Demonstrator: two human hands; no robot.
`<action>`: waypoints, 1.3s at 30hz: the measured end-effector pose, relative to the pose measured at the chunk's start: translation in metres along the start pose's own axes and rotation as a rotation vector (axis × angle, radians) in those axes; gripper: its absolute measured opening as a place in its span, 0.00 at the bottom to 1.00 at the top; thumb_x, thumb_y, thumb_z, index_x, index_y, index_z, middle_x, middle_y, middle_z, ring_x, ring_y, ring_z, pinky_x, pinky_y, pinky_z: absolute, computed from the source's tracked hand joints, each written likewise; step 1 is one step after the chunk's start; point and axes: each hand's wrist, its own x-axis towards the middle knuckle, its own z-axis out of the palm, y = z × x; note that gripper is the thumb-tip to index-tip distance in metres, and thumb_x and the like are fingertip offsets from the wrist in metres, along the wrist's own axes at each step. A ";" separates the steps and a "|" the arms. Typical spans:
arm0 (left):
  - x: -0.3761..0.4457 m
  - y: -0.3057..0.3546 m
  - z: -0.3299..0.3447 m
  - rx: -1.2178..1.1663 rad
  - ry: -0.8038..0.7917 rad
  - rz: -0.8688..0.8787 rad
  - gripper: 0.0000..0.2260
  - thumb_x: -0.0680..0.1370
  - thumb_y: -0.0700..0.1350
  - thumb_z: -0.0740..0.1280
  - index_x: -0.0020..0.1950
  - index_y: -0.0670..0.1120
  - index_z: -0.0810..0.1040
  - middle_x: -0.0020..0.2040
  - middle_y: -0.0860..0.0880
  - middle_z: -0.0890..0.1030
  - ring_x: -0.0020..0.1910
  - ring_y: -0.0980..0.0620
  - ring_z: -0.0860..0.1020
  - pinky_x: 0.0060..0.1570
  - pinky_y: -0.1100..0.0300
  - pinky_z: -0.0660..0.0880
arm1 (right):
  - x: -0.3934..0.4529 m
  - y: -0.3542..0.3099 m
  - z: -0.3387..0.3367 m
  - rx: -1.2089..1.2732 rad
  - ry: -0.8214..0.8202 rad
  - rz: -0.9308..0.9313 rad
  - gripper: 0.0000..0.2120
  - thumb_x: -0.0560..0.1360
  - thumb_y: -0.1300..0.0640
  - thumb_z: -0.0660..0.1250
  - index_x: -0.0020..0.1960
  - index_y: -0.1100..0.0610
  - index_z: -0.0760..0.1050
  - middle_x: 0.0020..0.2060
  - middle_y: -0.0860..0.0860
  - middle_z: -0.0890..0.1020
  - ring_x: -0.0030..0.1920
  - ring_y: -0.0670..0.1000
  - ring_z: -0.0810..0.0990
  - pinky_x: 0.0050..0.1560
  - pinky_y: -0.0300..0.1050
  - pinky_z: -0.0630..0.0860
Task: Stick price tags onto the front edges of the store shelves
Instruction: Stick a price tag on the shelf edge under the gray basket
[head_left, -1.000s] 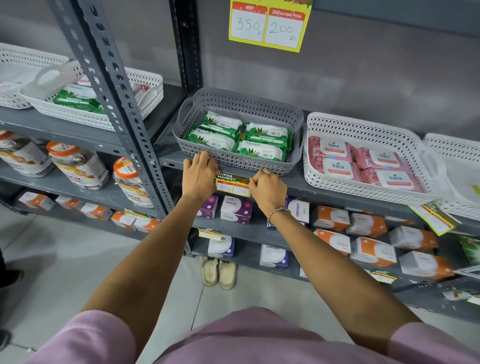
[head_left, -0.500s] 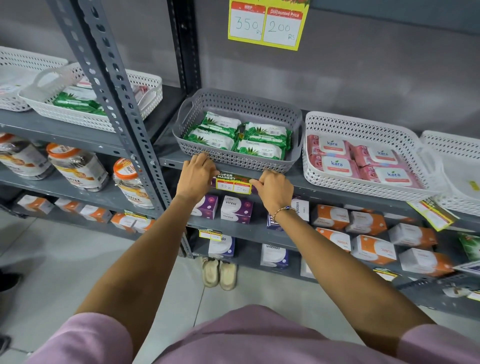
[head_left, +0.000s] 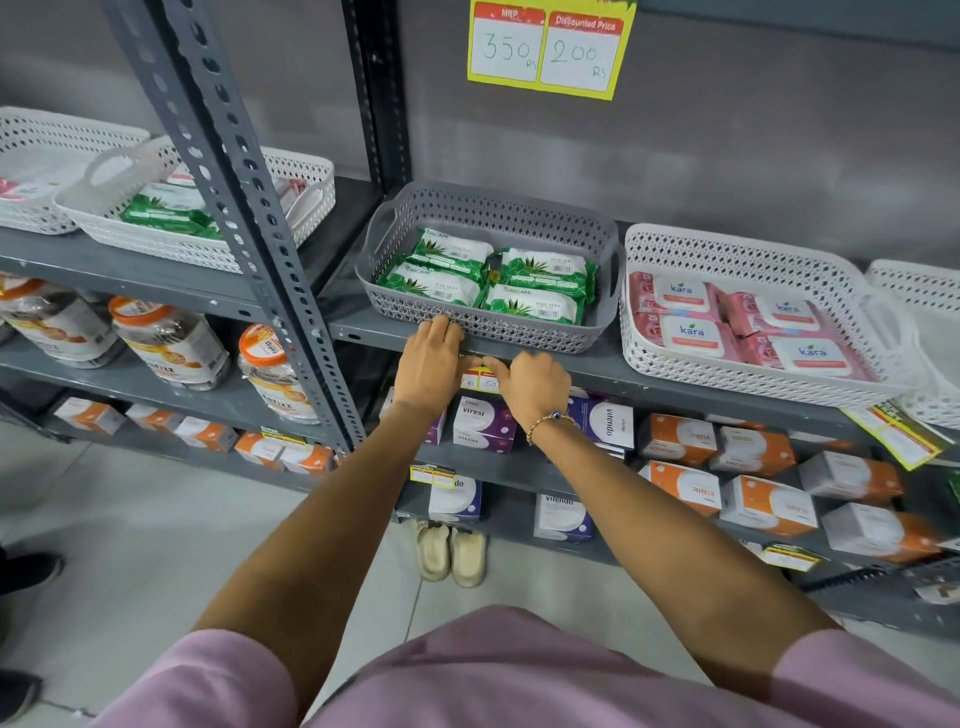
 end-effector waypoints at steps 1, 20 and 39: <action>0.000 0.000 0.001 0.004 0.006 -0.001 0.14 0.75 0.48 0.68 0.53 0.39 0.74 0.52 0.41 0.75 0.51 0.42 0.73 0.48 0.49 0.72 | 0.000 0.000 0.000 0.005 -0.008 0.024 0.30 0.74 0.35 0.58 0.39 0.63 0.77 0.39 0.62 0.82 0.41 0.63 0.81 0.32 0.47 0.67; 0.003 -0.026 -0.004 -0.218 0.063 -0.068 0.11 0.70 0.30 0.70 0.49 0.41 0.83 0.43 0.46 0.82 0.39 0.47 0.82 0.39 0.52 0.81 | 0.005 0.039 -0.008 0.223 -0.075 0.241 0.40 0.60 0.22 0.56 0.30 0.61 0.79 0.30 0.57 0.83 0.34 0.56 0.82 0.40 0.52 0.81; 0.001 -0.004 0.000 -0.091 0.040 -0.084 0.22 0.72 0.56 0.70 0.51 0.38 0.75 0.50 0.40 0.76 0.52 0.41 0.74 0.47 0.48 0.75 | 0.007 0.022 -0.016 -0.077 -0.032 -0.004 0.34 0.67 0.26 0.56 0.23 0.56 0.58 0.26 0.55 0.73 0.29 0.56 0.73 0.28 0.42 0.64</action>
